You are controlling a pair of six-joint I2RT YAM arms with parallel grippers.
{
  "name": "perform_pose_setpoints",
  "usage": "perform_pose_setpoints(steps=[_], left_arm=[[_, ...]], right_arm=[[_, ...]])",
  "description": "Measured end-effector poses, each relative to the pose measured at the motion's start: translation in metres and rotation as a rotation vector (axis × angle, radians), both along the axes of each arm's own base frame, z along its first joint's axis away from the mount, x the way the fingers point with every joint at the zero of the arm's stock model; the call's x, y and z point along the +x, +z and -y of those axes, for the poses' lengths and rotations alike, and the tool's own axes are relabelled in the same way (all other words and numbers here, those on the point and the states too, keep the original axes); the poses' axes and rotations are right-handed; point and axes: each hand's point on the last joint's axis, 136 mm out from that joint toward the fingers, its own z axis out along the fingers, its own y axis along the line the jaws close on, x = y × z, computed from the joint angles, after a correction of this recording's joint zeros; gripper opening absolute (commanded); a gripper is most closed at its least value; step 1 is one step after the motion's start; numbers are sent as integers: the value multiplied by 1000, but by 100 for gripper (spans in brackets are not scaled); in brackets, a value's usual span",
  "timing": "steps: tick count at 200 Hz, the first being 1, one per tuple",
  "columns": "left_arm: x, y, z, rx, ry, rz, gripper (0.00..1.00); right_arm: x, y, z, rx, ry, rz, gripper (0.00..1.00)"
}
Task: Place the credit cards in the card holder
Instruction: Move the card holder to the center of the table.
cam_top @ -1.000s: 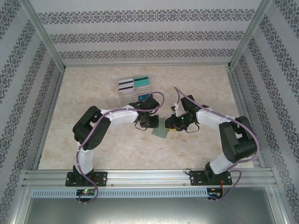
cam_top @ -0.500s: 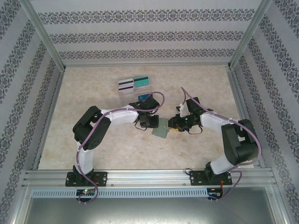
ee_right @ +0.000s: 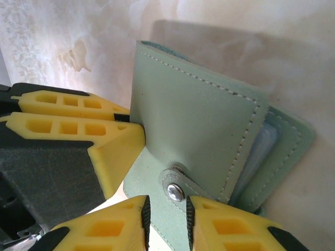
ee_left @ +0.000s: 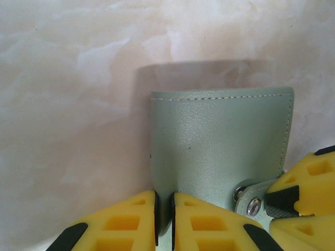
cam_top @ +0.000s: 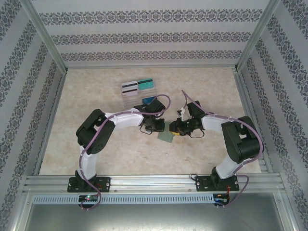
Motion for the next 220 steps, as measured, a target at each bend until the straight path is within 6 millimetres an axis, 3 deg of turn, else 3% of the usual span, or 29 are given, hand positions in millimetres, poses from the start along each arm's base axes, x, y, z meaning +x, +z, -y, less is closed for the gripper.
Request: perform_pose_setpoints(steps=[56,91,120,154,176,220], left_arm=[[-9,1,7,-5,-25,-10,20],[-13,4,2,24,-30,-20,32],[-4,17,-11,20,-5,-11,34],[16,33,-30,3,47,13,30],[21,29,-36,5,61,1,25],[37,11,-24,24,44,-16,25]], right_arm=[[3,2,-1,10,-9,9,28],[4,4,-1,11,-11,13,28],[10,21,7,25,-38,59,28],[16,39,34,34,-124,110,29],[14,30,45,25,-160,81,29],[1,2,49,-4,-165,-7,28]])
